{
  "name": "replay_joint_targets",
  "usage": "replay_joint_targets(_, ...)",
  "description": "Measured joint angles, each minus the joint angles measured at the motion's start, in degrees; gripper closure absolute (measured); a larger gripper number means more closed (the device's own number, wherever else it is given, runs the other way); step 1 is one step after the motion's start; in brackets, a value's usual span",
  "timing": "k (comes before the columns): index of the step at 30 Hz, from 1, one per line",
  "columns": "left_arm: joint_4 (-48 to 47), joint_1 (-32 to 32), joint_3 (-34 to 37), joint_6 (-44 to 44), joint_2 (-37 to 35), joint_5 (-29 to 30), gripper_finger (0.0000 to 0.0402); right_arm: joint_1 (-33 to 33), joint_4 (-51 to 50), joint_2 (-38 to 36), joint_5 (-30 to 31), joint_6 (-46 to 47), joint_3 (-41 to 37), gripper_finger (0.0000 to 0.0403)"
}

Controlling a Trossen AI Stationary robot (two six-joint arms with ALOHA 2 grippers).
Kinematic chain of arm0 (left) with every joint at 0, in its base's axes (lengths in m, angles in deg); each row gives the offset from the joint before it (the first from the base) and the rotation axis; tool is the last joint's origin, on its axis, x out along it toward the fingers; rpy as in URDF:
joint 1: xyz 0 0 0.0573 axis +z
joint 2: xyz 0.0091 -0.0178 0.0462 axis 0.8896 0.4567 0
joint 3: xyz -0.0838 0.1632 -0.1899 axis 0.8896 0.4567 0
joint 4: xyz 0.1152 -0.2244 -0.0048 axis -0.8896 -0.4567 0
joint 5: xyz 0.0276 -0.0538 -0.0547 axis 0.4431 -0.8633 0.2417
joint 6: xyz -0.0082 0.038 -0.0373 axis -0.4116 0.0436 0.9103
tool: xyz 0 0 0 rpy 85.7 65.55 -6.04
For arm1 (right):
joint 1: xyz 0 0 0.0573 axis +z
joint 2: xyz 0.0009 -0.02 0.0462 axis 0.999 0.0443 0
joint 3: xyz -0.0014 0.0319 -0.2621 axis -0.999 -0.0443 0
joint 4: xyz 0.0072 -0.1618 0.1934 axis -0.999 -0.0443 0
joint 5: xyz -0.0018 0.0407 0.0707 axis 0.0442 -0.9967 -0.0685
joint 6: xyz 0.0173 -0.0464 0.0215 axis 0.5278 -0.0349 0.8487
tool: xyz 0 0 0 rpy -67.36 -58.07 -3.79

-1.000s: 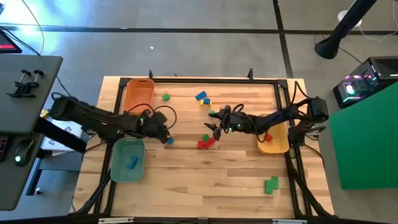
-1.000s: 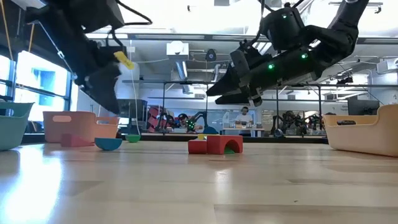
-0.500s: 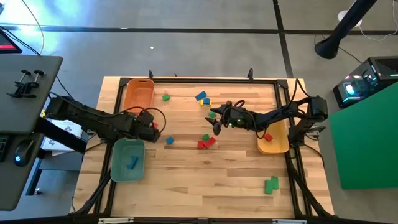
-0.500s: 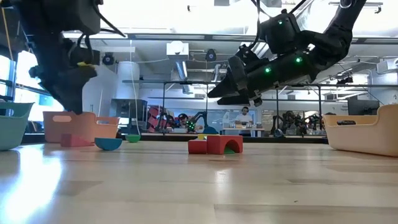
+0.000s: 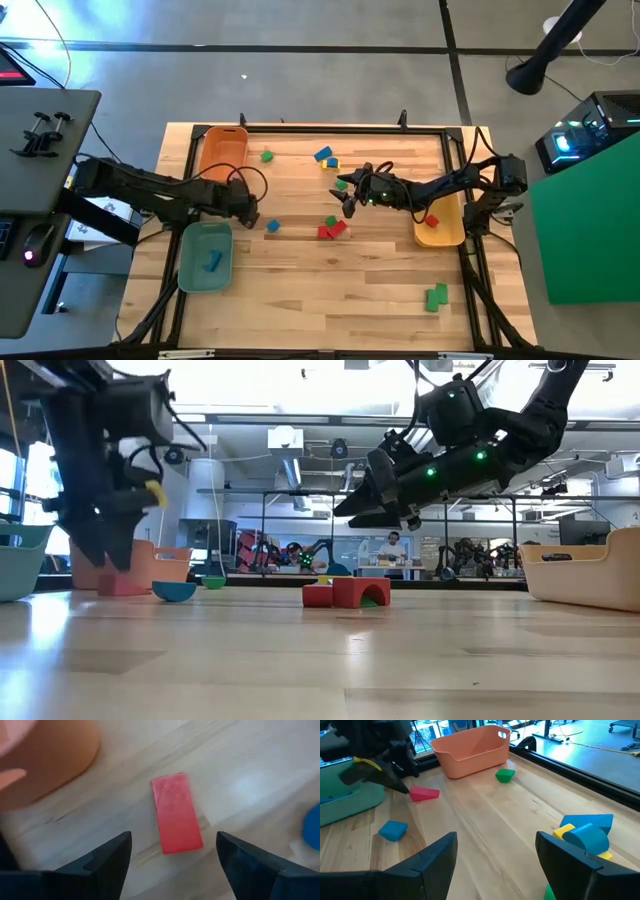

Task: Sort blocks by size
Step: Put the red triangle block into the orange bin

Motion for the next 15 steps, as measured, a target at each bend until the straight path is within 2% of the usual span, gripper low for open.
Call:
replay_joint_targets(9, 4.5, 2.4, 2.2, -2.3, 0.0, -4.2, 0.0136, 0.0, 0.0, 0.0, 0.0, 0.0, 0.0, 0.0137)
replay_joint_targets(15, 9.7, 4.6, 6.1, -3.5, 0.0, -5.6, 0.0152, 0.0, 0.0, 0.0, 0.0, 0.1, 0.0, 0.0137)
